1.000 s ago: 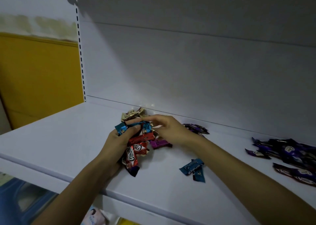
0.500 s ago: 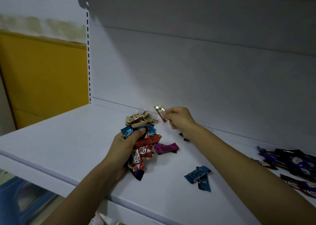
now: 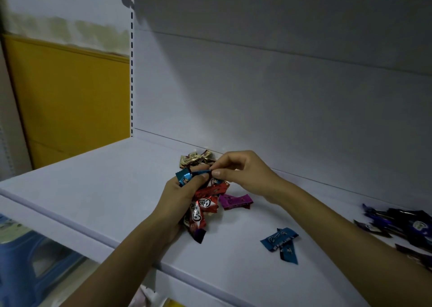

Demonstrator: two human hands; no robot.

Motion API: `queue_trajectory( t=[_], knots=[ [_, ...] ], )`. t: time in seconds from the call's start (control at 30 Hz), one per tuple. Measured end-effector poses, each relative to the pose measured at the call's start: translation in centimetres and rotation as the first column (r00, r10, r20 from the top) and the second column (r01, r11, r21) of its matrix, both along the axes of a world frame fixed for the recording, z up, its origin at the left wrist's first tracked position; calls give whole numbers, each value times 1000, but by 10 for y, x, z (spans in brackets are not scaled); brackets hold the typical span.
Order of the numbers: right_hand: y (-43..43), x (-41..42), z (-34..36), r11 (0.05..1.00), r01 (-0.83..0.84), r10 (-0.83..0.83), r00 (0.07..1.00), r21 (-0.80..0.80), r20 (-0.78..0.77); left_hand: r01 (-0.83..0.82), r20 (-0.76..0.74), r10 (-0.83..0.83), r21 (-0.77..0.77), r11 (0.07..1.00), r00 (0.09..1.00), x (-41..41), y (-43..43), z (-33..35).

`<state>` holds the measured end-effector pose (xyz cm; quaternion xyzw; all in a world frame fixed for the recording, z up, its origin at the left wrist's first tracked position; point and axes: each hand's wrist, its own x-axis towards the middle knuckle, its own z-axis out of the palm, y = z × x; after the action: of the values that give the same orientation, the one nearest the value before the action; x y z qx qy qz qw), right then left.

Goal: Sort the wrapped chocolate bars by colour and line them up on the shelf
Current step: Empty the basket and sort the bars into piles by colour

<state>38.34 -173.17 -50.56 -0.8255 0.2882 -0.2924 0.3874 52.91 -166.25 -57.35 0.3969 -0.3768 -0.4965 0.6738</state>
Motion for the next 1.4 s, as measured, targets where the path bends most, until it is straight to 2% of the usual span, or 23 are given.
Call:
queue_trajectory(
  t=[0.1, 0.43, 0.73, 0.93, 1.0, 1.23, 1.4],
  knots=[
    [2, 1, -5, 995, 41, -40, 999, -96, 9, 5, 12, -5, 1, 1000, 1000, -2, 1, 1],
    [4, 0, -15, 957, 227, -197, 966, -179, 169, -20, -66, 22, 33, 999, 998, -2, 2, 2],
    [4, -11, -9, 976, 216, -215, 956, 16, 202, -30, -84, 34, 39, 999, 996, -3, 1, 3],
    [0, -39, -5, 940, 302, -334, 905, 156, 262, -5, -64, 6, 17, 1000, 998, -3, 5, 5],
    [0, -59, -5, 922, 329, -372, 900, 204, 228, -15, -45, 16, 18, 1000, 999, -4, 5, 5],
    [15, -133, -31, 845, 414, -418, 906, 338, -63, -14, 8, 14, 1, 1000, 1000, -6, 6, 4],
    [16, -143, -38, 847, 422, -466, 882, 324, 72, -3, 11, 3, 1, 1000, 1000, -5, 5, 3]
  ],
)
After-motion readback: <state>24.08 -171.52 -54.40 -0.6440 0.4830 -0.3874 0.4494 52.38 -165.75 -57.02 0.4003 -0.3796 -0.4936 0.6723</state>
